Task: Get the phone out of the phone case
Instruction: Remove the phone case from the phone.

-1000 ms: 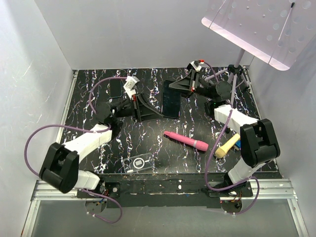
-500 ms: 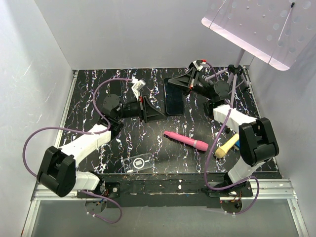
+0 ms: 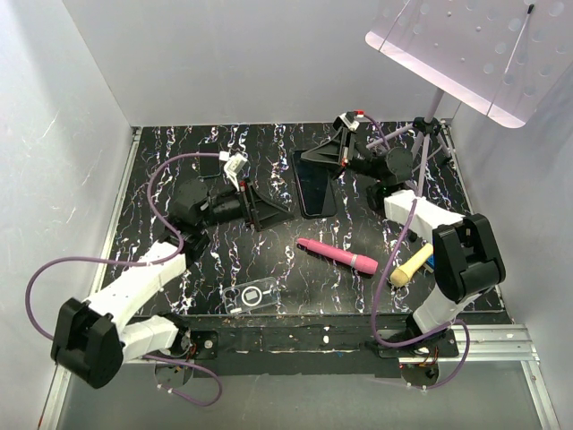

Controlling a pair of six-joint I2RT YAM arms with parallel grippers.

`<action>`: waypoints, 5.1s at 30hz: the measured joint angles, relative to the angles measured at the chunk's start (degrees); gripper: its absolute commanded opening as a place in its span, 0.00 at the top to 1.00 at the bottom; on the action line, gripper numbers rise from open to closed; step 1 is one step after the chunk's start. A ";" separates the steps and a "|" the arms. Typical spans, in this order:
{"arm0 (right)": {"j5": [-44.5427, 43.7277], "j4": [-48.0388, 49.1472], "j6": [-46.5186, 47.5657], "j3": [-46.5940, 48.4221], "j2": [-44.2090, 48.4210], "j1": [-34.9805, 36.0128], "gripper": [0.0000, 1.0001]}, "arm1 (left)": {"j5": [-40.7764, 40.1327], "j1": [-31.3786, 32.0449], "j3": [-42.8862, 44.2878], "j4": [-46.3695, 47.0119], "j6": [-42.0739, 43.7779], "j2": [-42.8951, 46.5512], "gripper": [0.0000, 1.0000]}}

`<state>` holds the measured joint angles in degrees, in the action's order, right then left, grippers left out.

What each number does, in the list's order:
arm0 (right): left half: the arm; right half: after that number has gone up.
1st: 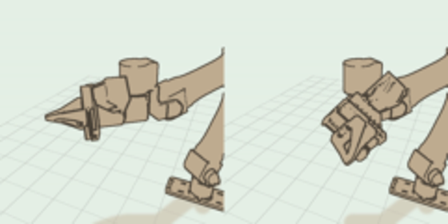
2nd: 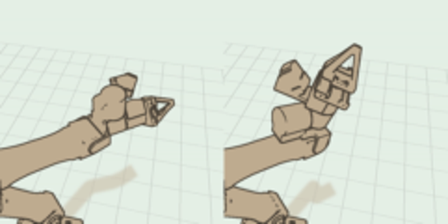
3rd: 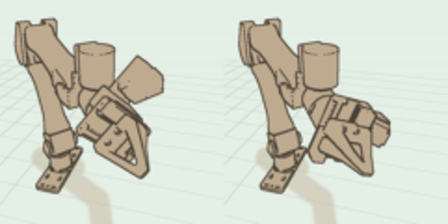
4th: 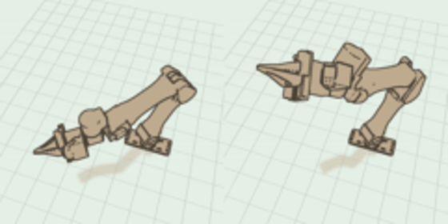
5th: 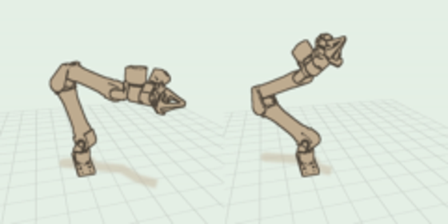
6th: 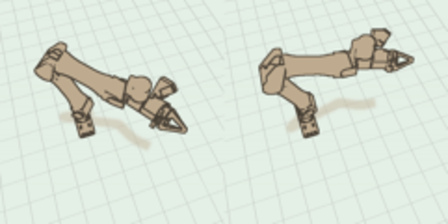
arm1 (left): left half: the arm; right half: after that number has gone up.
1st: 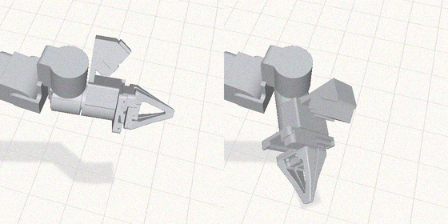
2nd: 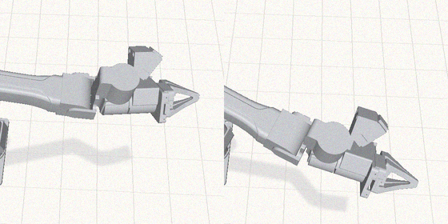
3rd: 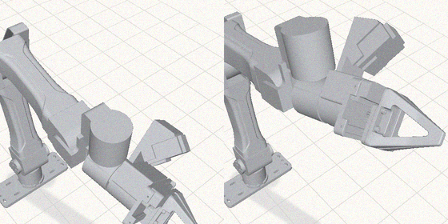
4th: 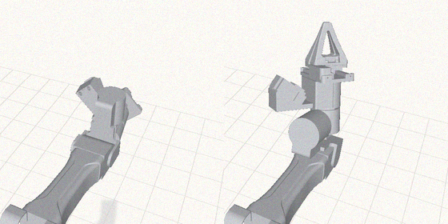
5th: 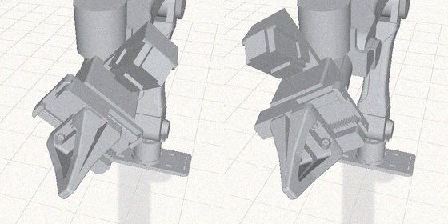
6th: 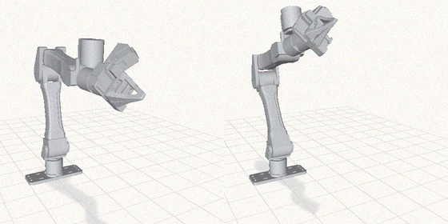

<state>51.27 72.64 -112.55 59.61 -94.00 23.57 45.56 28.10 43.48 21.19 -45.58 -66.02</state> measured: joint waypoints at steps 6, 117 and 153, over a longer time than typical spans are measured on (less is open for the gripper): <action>1.70 -7.52 4.70 1.07 0.90 -0.63 0.99 | 0.11 1.60 -2.75 6.05 -2.16 6.38 0.50; -16.74 -85.40 101.00 4.87 31.45 19.19 0.99 | 14.88 -10.25 12.24 33.24 -49.70 -17.66 1.00; -18.58 -83.30 86.01 2.32 30.97 17.25 0.38 | 2.80 -9.20 10.73 30.01 -48.83 -18.23 1.00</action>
<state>32.69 -10.66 -26.55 61.93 -63.02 40.82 48.36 18.90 54.22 51.20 -94.41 -84.25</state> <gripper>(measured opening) 0.654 0.142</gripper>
